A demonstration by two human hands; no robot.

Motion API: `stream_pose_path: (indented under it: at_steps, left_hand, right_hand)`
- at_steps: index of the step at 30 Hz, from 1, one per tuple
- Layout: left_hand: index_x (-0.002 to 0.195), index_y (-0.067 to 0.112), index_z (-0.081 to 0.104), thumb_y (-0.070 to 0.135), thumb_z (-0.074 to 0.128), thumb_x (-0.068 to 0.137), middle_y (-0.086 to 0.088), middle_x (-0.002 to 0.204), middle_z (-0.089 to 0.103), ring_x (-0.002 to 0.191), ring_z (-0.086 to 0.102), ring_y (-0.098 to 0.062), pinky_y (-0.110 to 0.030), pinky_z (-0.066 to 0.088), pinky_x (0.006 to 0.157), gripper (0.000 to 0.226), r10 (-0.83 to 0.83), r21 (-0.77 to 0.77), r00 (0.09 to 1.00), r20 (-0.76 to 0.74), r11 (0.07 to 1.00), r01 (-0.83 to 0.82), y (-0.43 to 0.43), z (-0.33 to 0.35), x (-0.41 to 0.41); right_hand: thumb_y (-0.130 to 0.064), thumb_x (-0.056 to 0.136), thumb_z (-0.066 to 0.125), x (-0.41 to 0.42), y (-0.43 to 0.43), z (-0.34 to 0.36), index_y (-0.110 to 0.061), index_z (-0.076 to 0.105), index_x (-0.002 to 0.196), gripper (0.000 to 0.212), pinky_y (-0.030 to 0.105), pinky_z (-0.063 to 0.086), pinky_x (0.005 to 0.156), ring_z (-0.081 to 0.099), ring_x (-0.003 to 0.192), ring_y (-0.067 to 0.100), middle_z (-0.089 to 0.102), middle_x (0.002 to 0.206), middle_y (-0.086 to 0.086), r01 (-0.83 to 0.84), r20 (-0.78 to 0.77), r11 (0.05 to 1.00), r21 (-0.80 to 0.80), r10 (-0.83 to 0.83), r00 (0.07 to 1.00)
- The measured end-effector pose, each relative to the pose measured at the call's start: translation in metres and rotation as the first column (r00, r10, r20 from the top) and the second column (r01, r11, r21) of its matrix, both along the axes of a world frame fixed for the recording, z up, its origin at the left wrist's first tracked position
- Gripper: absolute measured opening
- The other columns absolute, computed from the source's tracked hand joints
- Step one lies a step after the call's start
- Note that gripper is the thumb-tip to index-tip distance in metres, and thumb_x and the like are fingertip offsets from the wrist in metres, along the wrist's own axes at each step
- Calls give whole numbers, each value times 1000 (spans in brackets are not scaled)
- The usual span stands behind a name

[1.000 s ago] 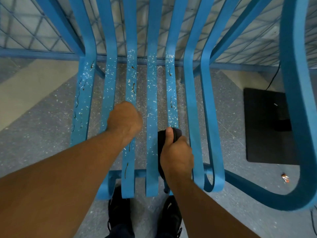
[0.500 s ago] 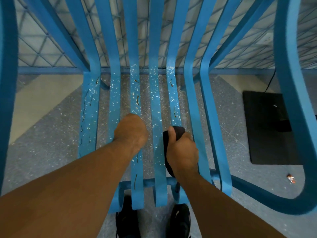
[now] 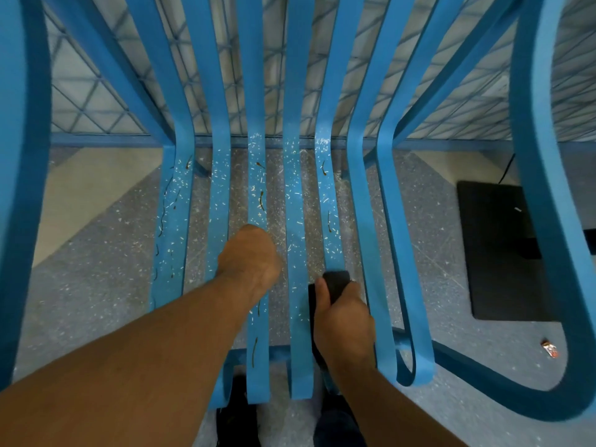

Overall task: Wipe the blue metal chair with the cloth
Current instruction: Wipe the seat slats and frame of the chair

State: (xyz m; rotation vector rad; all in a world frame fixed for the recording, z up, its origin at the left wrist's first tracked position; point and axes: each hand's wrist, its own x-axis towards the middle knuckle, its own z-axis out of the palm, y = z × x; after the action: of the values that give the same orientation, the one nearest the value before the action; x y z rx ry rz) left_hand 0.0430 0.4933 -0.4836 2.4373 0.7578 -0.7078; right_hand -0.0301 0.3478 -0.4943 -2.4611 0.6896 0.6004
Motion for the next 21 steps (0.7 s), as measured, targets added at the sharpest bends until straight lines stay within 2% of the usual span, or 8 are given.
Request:
stream_pose_path:
  at_steps: [5, 7, 10, 12, 14, 15, 18, 21]
  left_hand:
    - [113, 3, 53, 13, 58, 93, -1, 73, 49, 57, 47, -12, -21, 30, 40, 22, 23, -7, 1000, 2, 1000, -23, -1, -1, -1]
    - [113, 4, 52, 13, 59, 93, 1, 70, 44, 57, 44, -11, -21, 29, 40, 24, 20, 0, 1000, -4, 1000, -20, -1, 1, 0]
    - [110, 6, 52, 14, 62, 91, 2, 69, 40, 59, 43, -13, -22, 30, 42, 23, 15, -6, 999, -36, 1000, -15, 0, 3, 2]
    - [106, 6, 53, 16, 62, 92, 1, 69, 42, 62, 48, -15, -24, 36, 46, 20, 8, -3, 999, -48, 1000, -8, 0, 3, 2]
    - [106, 4, 55, 17, 61, 92, -1, 72, 47, 69, 53, -19, -28, 41, 52, 20, 8, 13, 999, -53, 1000, -8, -1, 3, 1]
    - [108, 4, 55, 18, 61, 92, -3, 76, 51, 72, 54, -21, -28, 42, 55, 22, 8, 17, 999, -52, 1000, -7, -1, 5, 1]
    - [115, 2, 53, 18, 61, 92, -12, 103, 63, 86, 60, -27, -31, 43, 62, 28, 5, 33, 999, -43, 999, -3, -3, 7, 1]
    - [118, 2, 52, 18, 60, 93, -14, 110, 63, 95, 62, -30, -32, 44, 66, 31, 3, 41, 1000, -24, 999, -2, -3, 6, 0]
  right_hand:
    - [-68, 92, 34, 34, 4, -1, -17, 44, 95, 51, 32, 46, 63, 55, 71, 22, 55, 79, 0, -4, 11, 1000, -2, 4, 1000]
    - [-65, 94, 30, 43, 6, -2, -15, 44, 98, 52, 31, 44, 62, 55, 73, 23, 57, 83, 2, -41, 46, 999, 10, 41, 998]
    - [-53, 100, 28, 49, 6, -1, -11, 42, 127, 52, 37, 49, 73, 61, 95, 30, 62, 112, 11, -129, 141, 991, 46, 122, 982]
    - [-45, 102, 27, 44, 3, -1, -14, 20, 151, 59, 39, 48, 91, 54, 118, 29, 46, 142, 10, -234, 184, 971, 56, 220, 958]
    - [-43, 102, 26, 28, 0, 0, -19, -1, 155, 64, 40, 40, 106, 38, 135, 27, 22, 158, 5, -335, 185, 941, 50, 321, 929]
    - [-44, 102, 27, 17, -3, 0, -21, -6, 155, 66, 42, 38, 109, 35, 138, 27, 18, 160, 4, -354, 174, 934, 48, 341, 924]
    - [-47, 99, 34, -1, -8, -4, -22, -6, 153, 72, 46, 45, 103, 45, 130, 30, 32, 152, 8, -307, 140, 952, 7, 303, 943]
    - [-48, 98, 41, 23, -3, -2, -14, 21, 144, 61, 42, 54, 86, 61, 105, 29, 57, 124, 10, -205, 89, 979, 17, 202, 975]
